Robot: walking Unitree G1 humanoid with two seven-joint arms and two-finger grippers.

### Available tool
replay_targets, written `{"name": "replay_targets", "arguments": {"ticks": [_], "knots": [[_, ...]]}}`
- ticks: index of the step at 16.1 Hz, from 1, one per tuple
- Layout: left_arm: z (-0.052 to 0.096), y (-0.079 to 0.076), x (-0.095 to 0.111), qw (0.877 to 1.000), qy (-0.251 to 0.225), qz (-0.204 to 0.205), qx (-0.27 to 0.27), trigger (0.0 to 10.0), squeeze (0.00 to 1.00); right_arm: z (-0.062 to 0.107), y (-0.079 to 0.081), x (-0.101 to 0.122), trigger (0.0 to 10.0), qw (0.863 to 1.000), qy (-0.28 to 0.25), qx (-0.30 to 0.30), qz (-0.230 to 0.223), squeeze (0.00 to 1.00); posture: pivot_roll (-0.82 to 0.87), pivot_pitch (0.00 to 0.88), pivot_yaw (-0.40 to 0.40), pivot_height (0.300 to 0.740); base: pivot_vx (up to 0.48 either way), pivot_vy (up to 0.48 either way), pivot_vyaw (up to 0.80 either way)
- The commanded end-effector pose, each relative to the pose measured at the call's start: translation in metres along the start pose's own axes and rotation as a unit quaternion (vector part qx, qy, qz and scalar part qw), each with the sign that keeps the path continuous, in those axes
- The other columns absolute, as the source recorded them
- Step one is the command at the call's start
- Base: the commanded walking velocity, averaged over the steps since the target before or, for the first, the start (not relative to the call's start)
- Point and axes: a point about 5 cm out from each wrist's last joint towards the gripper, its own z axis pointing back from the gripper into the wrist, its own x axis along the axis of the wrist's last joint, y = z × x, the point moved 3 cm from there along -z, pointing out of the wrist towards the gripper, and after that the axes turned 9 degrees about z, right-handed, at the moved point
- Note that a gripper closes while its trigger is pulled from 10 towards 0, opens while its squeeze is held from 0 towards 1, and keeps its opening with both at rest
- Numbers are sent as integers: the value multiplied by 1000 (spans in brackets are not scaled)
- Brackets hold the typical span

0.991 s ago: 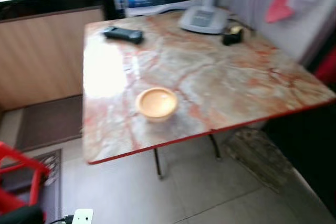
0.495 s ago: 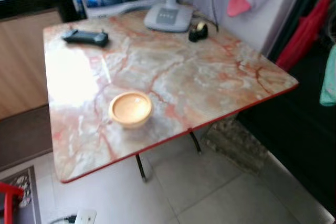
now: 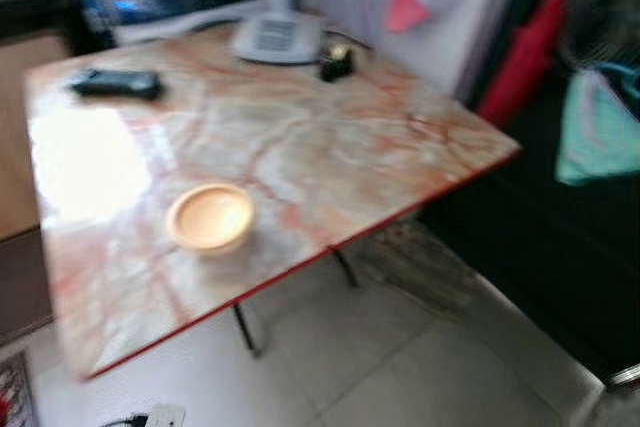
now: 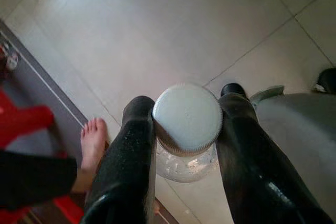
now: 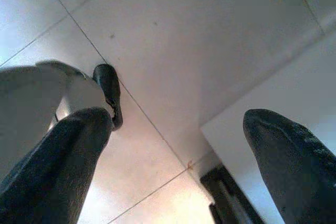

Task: Restocking fridge

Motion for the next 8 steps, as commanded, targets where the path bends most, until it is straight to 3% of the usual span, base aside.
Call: {"name": "replay_targets", "arguments": {"ticks": [1, 3, 8], "knots": [[2, 4, -11, 1000, 18, 1, 7, 10000, 0, 0, -2, 1, 10000, 1000, 1, 1, 3, 0, 88, 63, -12, 740, 0, 0, 0], [2, 3, -11, 1000, 21, 2, 3, 10000, 0, 0, -1, 1, 10000, 1000, 1, 2, 4, 0, 84, 58, -10, 740, 0, 0, 0], [2, 2, -12, 999, 28, -16, -3, 10000, 0, 0, 1, 1, 10000, 1000, 7, 20, 17, 0, 76, 41, -11, 740, 0, 0, -800]]}}
